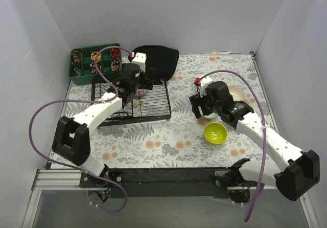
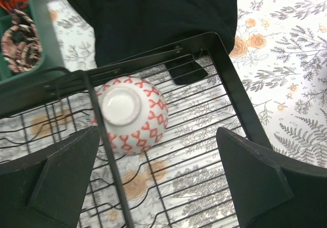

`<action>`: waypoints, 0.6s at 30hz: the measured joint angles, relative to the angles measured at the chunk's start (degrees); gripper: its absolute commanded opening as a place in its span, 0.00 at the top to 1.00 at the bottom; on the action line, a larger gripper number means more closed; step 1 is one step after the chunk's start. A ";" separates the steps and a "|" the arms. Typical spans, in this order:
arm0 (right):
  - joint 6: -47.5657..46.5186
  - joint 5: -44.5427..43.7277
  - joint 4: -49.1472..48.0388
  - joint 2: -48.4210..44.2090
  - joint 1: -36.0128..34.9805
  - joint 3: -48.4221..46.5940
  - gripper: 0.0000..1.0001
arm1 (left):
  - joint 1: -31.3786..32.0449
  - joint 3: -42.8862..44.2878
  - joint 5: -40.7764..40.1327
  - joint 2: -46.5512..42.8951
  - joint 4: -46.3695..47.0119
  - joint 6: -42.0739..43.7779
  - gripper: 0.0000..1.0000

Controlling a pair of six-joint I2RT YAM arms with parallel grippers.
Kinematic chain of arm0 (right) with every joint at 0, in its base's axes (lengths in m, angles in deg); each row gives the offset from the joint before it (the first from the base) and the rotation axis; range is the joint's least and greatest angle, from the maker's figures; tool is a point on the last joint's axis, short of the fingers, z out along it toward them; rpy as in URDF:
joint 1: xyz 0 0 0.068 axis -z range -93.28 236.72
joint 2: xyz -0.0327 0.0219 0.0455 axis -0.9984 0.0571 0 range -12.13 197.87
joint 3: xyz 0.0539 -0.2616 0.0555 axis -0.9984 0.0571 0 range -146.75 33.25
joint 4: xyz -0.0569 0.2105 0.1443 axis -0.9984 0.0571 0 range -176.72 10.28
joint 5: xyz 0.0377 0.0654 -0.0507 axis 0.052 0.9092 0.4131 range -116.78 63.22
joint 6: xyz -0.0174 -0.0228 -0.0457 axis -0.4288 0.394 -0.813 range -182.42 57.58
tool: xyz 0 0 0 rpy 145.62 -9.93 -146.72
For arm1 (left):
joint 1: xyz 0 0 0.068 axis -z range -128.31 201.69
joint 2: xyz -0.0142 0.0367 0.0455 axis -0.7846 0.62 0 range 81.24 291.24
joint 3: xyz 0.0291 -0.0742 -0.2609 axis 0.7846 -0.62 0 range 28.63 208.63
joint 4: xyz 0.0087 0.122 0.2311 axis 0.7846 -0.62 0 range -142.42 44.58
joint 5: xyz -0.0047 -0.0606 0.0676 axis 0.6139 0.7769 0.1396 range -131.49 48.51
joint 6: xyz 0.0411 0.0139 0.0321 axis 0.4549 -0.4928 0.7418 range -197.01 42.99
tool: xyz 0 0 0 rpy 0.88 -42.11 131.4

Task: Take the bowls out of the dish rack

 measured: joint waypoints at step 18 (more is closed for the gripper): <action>2.58 3.15 -10.43 -8.46 0.00 11.54 0.20 | -0.74 21.97 -1.99 25.77 -16.02 -5.68 0.24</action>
